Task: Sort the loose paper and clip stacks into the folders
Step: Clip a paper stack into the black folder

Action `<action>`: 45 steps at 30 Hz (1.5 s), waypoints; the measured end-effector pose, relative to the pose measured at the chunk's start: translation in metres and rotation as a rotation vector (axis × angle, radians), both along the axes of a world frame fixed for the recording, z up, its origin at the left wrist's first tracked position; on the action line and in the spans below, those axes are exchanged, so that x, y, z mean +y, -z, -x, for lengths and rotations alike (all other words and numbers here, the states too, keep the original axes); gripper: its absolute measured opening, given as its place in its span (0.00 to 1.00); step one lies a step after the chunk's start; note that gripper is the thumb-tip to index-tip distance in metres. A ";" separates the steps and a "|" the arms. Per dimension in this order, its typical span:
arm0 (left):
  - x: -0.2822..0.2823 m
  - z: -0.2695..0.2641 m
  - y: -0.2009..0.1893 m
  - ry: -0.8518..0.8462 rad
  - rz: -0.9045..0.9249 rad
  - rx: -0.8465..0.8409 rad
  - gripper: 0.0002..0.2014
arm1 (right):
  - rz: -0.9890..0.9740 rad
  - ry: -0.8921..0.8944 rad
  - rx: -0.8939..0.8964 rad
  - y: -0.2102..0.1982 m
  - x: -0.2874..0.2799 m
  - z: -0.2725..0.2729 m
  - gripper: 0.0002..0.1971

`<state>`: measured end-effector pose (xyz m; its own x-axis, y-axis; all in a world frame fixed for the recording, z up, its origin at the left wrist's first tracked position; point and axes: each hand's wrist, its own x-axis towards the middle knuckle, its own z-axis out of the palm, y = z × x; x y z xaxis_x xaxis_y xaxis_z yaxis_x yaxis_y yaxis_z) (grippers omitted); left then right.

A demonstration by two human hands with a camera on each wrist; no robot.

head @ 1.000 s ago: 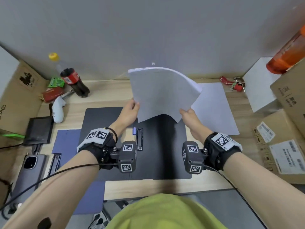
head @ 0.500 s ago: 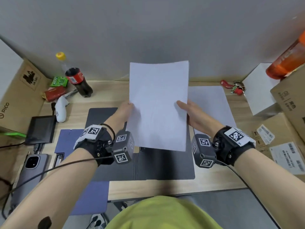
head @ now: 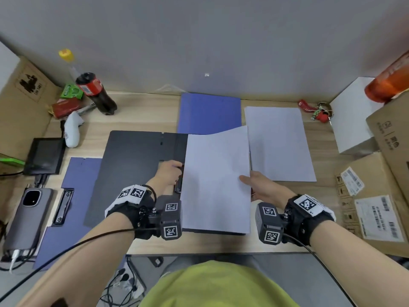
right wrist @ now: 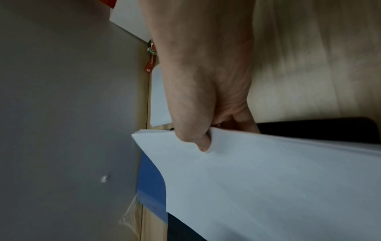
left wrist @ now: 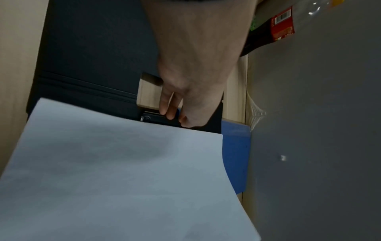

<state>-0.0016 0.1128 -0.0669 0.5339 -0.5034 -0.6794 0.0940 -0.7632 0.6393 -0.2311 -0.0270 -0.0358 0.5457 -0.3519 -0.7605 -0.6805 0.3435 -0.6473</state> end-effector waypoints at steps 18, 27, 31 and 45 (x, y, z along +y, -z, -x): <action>-0.003 0.034 0.042 -0.017 -0.232 -0.501 0.22 | -0.046 0.013 -0.073 0.015 -0.019 0.040 0.15; -0.006 0.039 0.033 0.191 -0.350 -0.562 0.25 | 0.058 0.071 -0.064 0.033 -0.004 0.021 0.20; -0.002 0.036 0.028 0.201 -0.299 -0.549 0.24 | 0.163 0.038 -0.033 0.039 -0.004 0.021 0.18; 0.006 0.029 0.030 0.119 -0.220 -0.452 0.17 | 0.268 -0.075 -0.071 0.019 0.014 0.009 0.17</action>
<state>-0.0303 0.1185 -0.0973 0.7466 -0.4500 -0.4901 -0.2505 -0.8725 0.4194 -0.2401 -0.0135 -0.0549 0.6262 -0.4918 -0.6050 -0.6474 0.1043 -0.7550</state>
